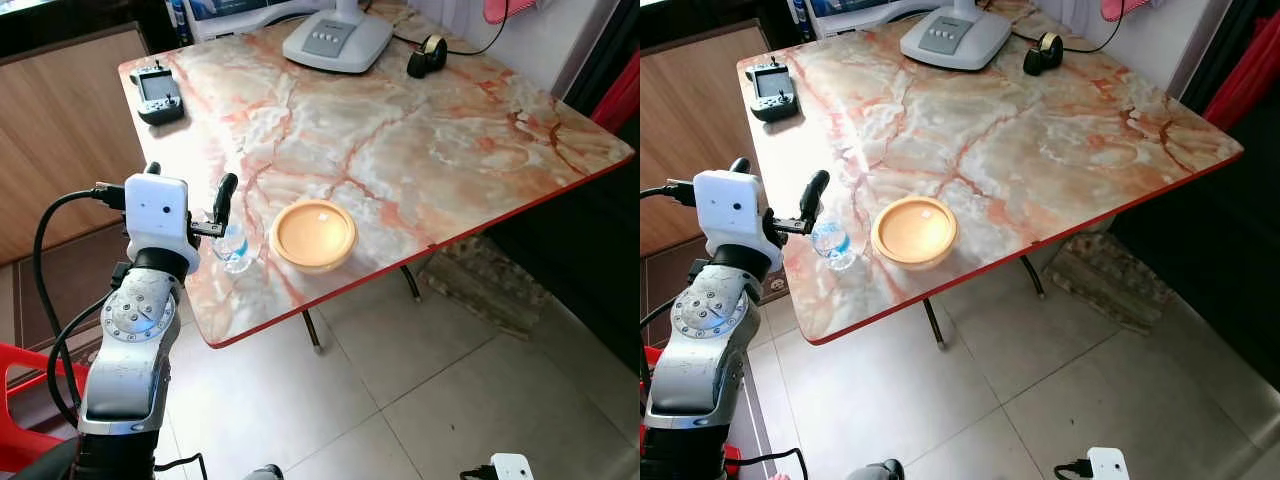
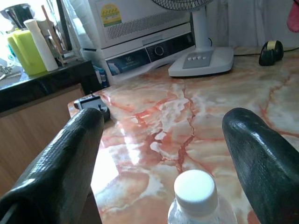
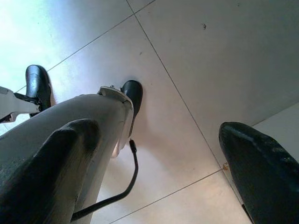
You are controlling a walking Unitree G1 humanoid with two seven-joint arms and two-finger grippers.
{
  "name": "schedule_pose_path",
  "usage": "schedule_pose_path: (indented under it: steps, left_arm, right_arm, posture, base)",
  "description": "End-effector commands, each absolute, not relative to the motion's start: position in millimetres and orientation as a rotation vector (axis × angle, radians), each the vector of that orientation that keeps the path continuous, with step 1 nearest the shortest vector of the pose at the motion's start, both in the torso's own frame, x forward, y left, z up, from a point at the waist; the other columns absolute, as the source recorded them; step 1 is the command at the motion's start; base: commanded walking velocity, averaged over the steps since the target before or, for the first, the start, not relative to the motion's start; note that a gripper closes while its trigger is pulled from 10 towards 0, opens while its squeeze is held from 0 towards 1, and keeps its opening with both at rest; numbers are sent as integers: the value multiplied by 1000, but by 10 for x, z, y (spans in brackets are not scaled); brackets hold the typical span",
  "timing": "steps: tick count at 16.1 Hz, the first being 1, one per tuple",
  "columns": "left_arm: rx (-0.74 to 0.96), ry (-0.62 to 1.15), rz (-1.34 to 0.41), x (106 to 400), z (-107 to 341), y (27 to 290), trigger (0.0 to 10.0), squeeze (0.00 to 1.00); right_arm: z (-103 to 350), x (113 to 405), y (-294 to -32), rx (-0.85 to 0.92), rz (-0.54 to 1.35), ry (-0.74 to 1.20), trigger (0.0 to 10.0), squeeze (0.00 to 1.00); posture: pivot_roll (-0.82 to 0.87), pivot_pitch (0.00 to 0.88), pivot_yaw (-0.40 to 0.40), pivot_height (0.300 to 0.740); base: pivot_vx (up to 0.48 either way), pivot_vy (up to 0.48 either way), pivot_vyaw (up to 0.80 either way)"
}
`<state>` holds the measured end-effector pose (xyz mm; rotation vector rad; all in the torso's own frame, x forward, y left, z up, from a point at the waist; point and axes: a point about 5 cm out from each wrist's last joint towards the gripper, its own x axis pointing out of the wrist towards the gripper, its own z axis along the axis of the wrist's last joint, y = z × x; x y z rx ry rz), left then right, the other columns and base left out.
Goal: Restocking fridge
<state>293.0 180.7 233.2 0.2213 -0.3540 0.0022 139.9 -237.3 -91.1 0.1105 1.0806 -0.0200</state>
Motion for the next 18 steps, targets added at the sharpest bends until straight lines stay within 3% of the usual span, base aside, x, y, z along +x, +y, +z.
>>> schedule_pose_path:
  steps: [1, 9, 15, 18]
  left_arm:
    - [243, -403, 5, 2884, 2436, 1791, 10000, 0]
    - [244, -410, -6, 2887, 2446, 1753, 10000, 0]
    - [241, -429, -37, 2867, 2508, 1705, 10000, 0]
    - [205, -422, -27, 2880, 2778, 1710, 10000, 0]
  right_arm:
    - [-941, 1315, -2374, 119, -24, 1111, 10000, 0]
    - [-943, 1312, -2370, 120, -18, 1113, 10000, 0]
    - [-944, 1315, -2360, 120, -14, 1114, 10000, 0]
    - [-944, 1316, -2358, 116, -7, 1116, 10000, 0]
  posture:
    - [234, 182, -9, 740]
    - [236, 183, -9, 740]
    - [245, 187, -8, 740]
    - [254, 190, -9, 740]
  base:
    - [240, 0, 0]
    - [281, 0, 0]
    - [0, 0, 0]
    - [0, 0, 0]
